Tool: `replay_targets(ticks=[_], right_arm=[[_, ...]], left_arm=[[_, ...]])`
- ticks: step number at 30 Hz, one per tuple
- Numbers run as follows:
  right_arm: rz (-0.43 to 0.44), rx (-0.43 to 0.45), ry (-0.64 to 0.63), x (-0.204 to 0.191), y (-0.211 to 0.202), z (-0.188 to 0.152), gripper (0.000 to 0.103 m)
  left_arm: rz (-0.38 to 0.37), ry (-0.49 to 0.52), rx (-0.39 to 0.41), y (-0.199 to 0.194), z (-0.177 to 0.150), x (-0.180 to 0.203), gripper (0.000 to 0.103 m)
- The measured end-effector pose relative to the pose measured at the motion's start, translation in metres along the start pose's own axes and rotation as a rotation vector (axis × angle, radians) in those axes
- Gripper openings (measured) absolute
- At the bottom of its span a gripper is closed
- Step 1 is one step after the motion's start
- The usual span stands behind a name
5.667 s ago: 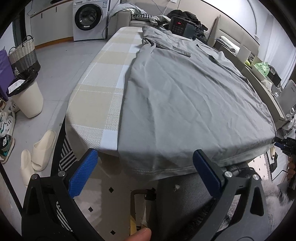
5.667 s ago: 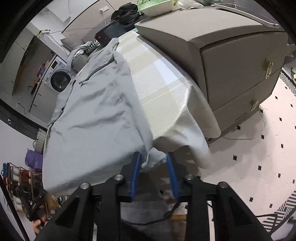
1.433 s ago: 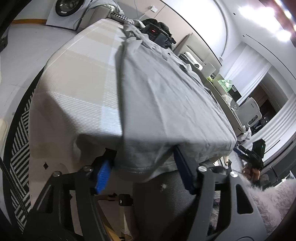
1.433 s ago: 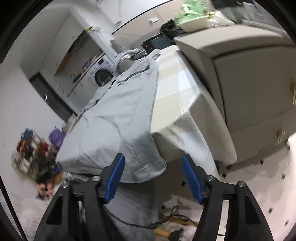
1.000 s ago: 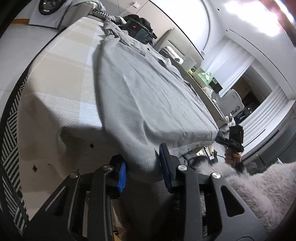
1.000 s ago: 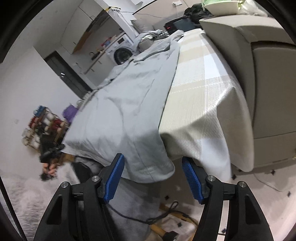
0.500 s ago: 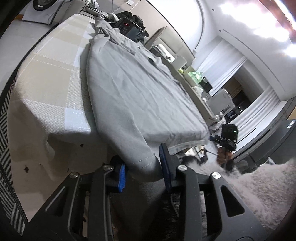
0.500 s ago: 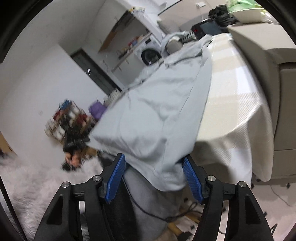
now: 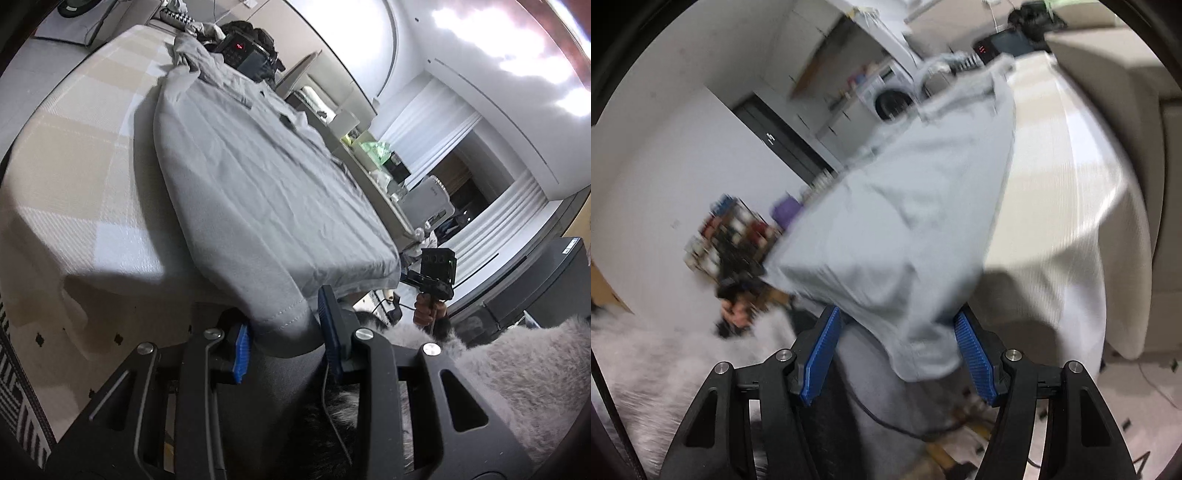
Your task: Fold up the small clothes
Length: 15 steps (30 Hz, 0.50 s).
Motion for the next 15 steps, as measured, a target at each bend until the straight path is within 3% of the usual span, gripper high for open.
replay_targets(ticks=[2,10,15], right_arm=[[-0.02,-0.016,0.02,0.01,0.004,-0.005,0.066],[0.005,0.058,0.088,0.035,0.001,0.007,0.066],[0.016,0.051,0.094,0.034,0.008,0.004,0.066]], left_arm=[[0.002,-0.002,-0.004,0.002,-0.002,0.0,0.028],[0.016,0.002,-0.004,0.005,-0.001,-0.001,0.028],[0.024,-0.002,-0.002,0.005,0.0,-0.003,0.028]])
Point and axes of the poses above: each gripper's, at about its wrist camera, not at the fingertips, and y roughly the way its jaws point, x to its right, z to its top, the point moved 9 cm from there along y, roughly the way its jaws point, and after that the axes turned 13 degrees about z, right-handed, at the moved point
